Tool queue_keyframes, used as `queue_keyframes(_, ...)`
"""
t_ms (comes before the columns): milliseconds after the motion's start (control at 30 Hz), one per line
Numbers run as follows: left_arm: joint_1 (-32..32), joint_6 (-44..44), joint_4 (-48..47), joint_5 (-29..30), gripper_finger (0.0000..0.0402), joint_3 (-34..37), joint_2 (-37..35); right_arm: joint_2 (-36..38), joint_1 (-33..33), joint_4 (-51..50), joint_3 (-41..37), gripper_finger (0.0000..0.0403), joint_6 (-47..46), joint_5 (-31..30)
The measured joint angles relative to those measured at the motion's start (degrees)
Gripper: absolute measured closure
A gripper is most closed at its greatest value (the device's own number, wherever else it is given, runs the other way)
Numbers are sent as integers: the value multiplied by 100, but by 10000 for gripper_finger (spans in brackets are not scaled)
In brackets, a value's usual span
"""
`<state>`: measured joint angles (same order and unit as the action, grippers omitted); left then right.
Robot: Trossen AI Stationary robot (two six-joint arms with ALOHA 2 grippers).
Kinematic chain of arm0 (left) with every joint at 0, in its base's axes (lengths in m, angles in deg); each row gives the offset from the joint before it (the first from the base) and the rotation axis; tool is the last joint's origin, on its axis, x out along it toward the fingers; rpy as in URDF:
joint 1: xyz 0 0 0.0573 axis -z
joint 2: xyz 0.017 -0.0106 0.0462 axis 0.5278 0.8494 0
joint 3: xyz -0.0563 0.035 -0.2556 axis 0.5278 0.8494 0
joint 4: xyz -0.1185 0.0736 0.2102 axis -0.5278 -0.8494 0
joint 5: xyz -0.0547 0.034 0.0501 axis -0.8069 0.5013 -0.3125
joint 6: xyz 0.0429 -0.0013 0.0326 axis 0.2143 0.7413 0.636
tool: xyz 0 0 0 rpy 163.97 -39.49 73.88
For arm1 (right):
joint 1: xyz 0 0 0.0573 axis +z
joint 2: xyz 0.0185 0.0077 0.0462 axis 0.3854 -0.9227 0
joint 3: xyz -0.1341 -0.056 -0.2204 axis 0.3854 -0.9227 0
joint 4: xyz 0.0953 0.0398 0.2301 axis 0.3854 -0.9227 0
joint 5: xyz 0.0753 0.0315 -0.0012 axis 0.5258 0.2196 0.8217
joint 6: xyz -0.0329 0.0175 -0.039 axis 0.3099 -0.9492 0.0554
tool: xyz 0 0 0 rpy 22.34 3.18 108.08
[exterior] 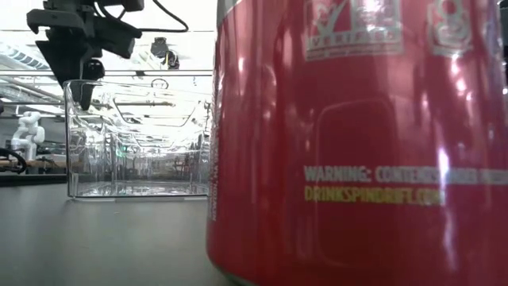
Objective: Sort soda cans
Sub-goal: Move the bottom left transparent bin to the center of the table
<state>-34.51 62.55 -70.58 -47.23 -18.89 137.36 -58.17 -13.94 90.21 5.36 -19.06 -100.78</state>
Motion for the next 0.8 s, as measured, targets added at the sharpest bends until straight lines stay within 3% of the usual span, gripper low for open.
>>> queue_keyframes(267, 303, -564, 128, -167, 132, 274, 37, 2, 0, 0, 2, 25, 0, 2)
queue_keyframes(500, 666, -712, 1070, -140, 139, 842, 118, 2, -2, 0, 0, 25, 0, 2)
queue_keyframes(633, 774, -698, 1259, 52, 176, 865, 304, 2, 0, -1, 0, 25, 0, 1)
queue_keyframes(800, 874, -660, 1338, 82, 254, 866, 698, 0, -2, 0, 0, 25, 0, 2)
